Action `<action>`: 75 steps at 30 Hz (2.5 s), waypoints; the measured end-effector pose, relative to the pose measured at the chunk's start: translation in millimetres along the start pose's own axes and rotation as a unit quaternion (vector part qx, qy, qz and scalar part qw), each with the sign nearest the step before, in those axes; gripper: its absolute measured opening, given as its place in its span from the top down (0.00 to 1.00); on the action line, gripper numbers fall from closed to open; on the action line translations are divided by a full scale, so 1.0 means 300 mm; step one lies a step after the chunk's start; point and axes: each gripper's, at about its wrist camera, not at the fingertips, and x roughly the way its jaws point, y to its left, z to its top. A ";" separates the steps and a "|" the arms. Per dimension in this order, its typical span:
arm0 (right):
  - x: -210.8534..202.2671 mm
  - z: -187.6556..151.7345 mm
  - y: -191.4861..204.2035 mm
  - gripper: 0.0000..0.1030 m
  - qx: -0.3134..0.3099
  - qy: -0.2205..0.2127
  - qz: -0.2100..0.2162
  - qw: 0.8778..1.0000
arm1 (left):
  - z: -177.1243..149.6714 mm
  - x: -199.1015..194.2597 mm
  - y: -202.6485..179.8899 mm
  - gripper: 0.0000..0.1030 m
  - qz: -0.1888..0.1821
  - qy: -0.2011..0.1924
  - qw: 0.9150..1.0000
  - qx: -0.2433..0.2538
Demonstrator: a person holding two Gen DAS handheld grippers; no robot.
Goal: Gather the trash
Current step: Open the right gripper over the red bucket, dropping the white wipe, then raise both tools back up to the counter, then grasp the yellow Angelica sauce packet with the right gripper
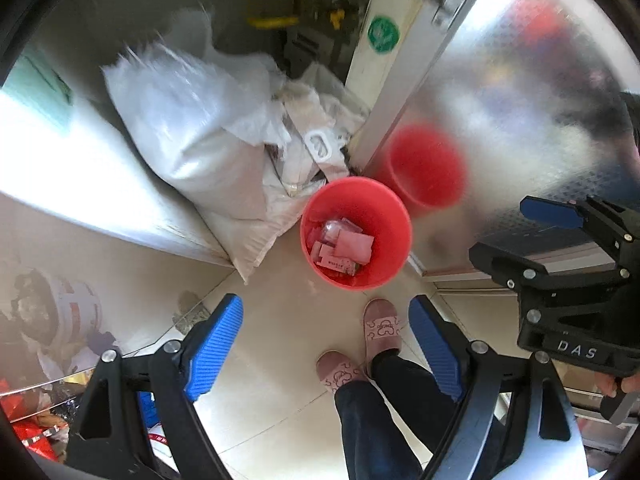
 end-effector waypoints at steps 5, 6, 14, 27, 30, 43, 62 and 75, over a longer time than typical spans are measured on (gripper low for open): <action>-0.192 0.006 0.026 0.23 0.001 -0.024 -0.005 1.000 | 0.008 -0.214 -0.016 0.19 -0.002 -0.023 1.000 -0.001; -0.225 0.009 0.028 0.22 0.000 -0.027 -0.006 1.000 | 0.012 -0.246 -0.018 0.19 -0.005 -0.026 1.000 0.000; -0.531 0.040 0.046 0.13 0.002 -0.074 -0.034 0.997 | 0.059 -0.543 -0.076 0.19 0.001 -0.078 0.997 0.022; -0.879 0.073 -0.028 0.09 0.041 -0.155 -0.091 0.983 | 0.224 -0.857 -0.222 0.19 -0.010 -0.148 0.987 0.066; -0.928 0.098 -0.059 0.09 0.052 -0.163 -0.097 0.980 | 0.272 -0.903 -0.252 0.19 -0.016 -0.159 0.984 0.078; -1.024 0.219 -0.274 0.09 0.097 -0.186 -0.119 0.970 | 0.610 -0.907 -0.434 0.19 -0.028 -0.163 0.977 0.134; -0.873 0.602 -0.759 0.09 0.107 -0.140 -0.124 0.976 | 1.173 -0.592 -0.652 0.19 -0.031 -0.085 0.989 0.114; -0.667 0.780 -0.859 0.09 0.036 -0.086 -0.074 0.993 | 1.300 -0.440 -0.649 0.19 0.011 -0.039 0.996 0.081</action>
